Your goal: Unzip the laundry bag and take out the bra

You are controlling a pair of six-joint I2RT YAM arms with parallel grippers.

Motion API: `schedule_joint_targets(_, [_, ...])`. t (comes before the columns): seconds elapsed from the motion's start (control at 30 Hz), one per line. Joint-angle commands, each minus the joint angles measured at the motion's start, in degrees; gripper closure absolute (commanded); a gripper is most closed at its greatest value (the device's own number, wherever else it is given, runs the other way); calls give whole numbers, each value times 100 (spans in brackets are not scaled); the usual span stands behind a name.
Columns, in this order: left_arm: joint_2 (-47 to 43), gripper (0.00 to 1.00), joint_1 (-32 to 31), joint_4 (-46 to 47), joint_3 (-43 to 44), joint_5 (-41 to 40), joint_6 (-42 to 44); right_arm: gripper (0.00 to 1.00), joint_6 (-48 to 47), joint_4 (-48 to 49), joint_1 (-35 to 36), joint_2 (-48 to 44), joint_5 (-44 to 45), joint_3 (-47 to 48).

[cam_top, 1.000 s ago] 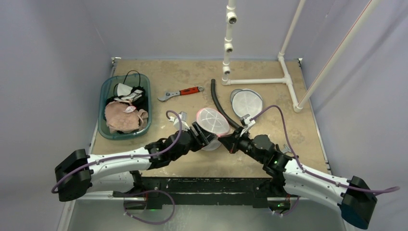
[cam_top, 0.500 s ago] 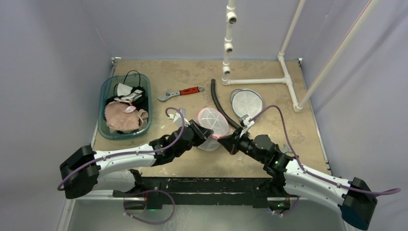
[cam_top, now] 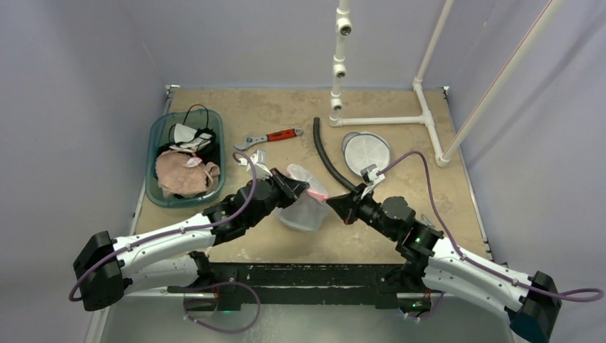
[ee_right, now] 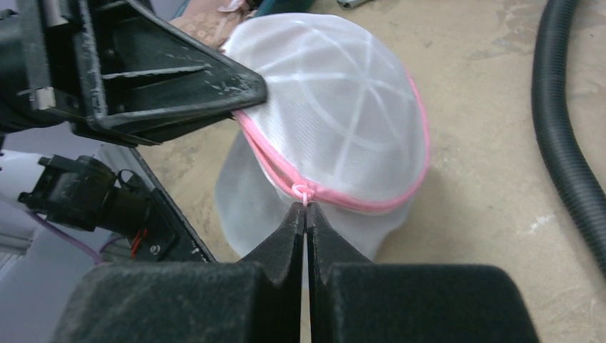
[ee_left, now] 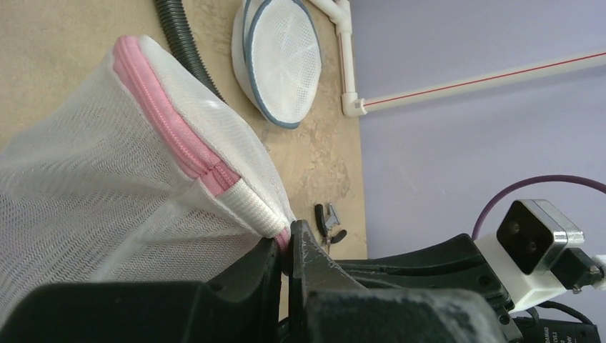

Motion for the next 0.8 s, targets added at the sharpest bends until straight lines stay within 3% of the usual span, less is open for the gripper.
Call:
schedule_joint_targets(0.0, [-247, 100, 218, -245, 227, 82, 516, 100, 208, -272, 21, -24, 553, 85])
schedule_joint_targets(0.5, [-1183, 100, 739, -941, 257, 907, 1317, 100, 1183, -691, 11, 201, 1777, -321])
schedule_joint_targets(0.6, [-1317, 100, 893, -1208, 226, 865, 1563, 100, 1020, -541, 18, 25, 1591, -374])
schedule_joint_targets(0.77, [-1058, 100, 1286, -1014, -35, 1238, 1944, 100, 83, 392, 16, -19, 438, -485])
